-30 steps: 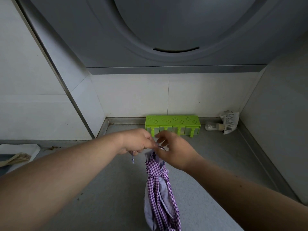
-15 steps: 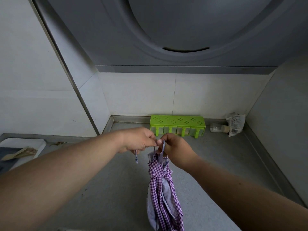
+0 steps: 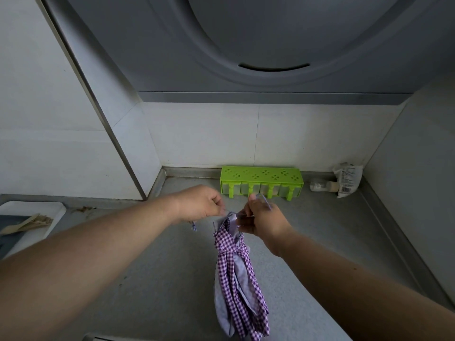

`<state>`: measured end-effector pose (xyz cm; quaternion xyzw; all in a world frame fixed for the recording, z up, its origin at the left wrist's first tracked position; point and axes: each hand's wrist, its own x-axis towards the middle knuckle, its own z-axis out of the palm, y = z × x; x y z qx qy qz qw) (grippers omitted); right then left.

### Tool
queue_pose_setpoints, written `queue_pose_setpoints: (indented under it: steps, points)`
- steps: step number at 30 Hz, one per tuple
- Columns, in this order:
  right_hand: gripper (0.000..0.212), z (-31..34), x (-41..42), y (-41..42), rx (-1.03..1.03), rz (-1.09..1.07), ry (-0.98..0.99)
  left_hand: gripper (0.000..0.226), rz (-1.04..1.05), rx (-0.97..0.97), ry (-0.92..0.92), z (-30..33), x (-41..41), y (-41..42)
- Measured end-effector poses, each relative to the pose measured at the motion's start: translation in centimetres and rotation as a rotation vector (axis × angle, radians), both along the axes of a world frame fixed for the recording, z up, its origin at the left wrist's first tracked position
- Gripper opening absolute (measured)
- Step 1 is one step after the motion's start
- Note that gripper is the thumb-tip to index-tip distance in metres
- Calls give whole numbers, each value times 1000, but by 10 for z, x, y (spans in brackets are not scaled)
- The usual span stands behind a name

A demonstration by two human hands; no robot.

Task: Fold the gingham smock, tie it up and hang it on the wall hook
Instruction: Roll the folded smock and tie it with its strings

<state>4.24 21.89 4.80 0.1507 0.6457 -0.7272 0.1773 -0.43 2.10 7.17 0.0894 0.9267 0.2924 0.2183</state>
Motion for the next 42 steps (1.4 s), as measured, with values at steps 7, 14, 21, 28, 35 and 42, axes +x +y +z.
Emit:
queue_pose_setpoints:
  steps: [7,14,21,28,35,42]
  points:
    - [38,14,-8,-8,44,17,-163,36,113,262,-57,-23,-1,9]
    - [24,-2,-12,-1,-99,-57,-222,33,457,853,-375,-33,7,24]
    - [35,-10,-14,-8,-191,-141,-155,25,481,891,-510,-37,8,30]
    - [9,-15,-20,-11,142,-155,58,31,485,861,-650,-43,-3,33]
    - [8,-16,-24,-13,666,157,419,5,434,880,-821,-39,-3,30]
    - [17,-9,-17,-13,781,351,535,41,482,782,-757,-43,-3,31]
